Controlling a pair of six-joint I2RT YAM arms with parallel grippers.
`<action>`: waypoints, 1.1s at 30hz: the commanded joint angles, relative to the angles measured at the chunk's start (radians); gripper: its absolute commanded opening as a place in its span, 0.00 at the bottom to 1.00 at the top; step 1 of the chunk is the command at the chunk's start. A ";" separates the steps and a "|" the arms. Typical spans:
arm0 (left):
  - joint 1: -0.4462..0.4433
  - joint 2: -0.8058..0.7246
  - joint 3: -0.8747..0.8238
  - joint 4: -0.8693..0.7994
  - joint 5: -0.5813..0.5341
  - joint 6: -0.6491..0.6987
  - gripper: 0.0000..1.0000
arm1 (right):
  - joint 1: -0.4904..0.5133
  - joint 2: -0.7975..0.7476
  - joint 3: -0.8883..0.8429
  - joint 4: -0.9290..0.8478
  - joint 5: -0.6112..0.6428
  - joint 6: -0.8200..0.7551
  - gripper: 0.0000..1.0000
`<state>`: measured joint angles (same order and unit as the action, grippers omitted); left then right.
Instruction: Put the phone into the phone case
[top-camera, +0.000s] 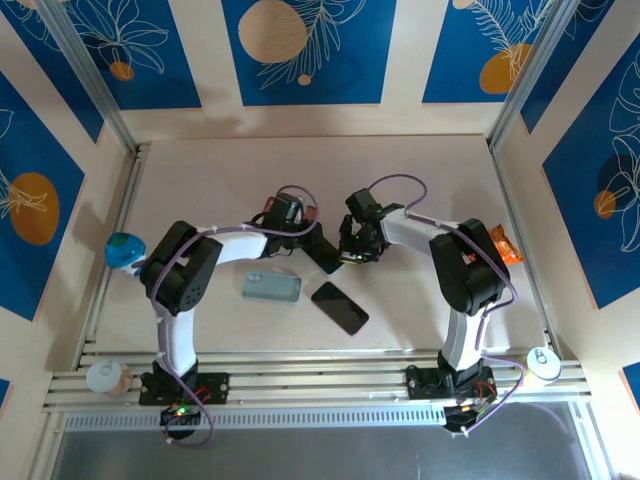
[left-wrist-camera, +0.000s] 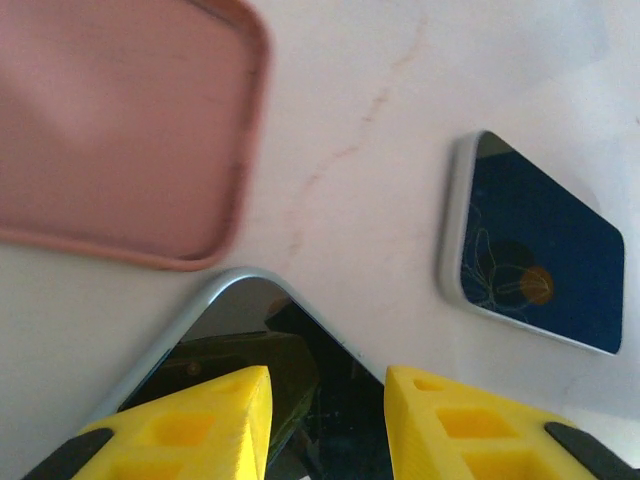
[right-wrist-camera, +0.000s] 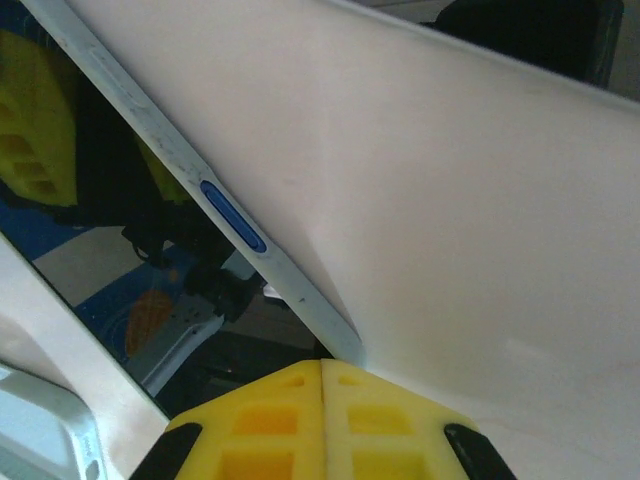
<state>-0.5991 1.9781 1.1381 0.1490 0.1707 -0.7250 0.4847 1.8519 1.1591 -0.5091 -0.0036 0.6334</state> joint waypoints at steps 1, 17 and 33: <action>-0.029 0.073 0.055 -0.080 0.047 -0.011 0.36 | -0.021 -0.028 -0.046 -0.088 0.027 0.014 0.00; 0.027 0.229 0.313 -0.145 0.027 -0.037 0.36 | 0.037 -0.011 -0.015 0.022 -0.055 0.080 0.00; 0.160 0.139 0.388 -0.200 0.056 0.025 0.39 | 0.019 0.109 0.105 0.139 -0.059 0.207 0.00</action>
<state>-0.4587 2.1849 1.5162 -0.0090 0.2310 -0.7380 0.5129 1.9350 1.2404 -0.4065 -0.0402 0.7879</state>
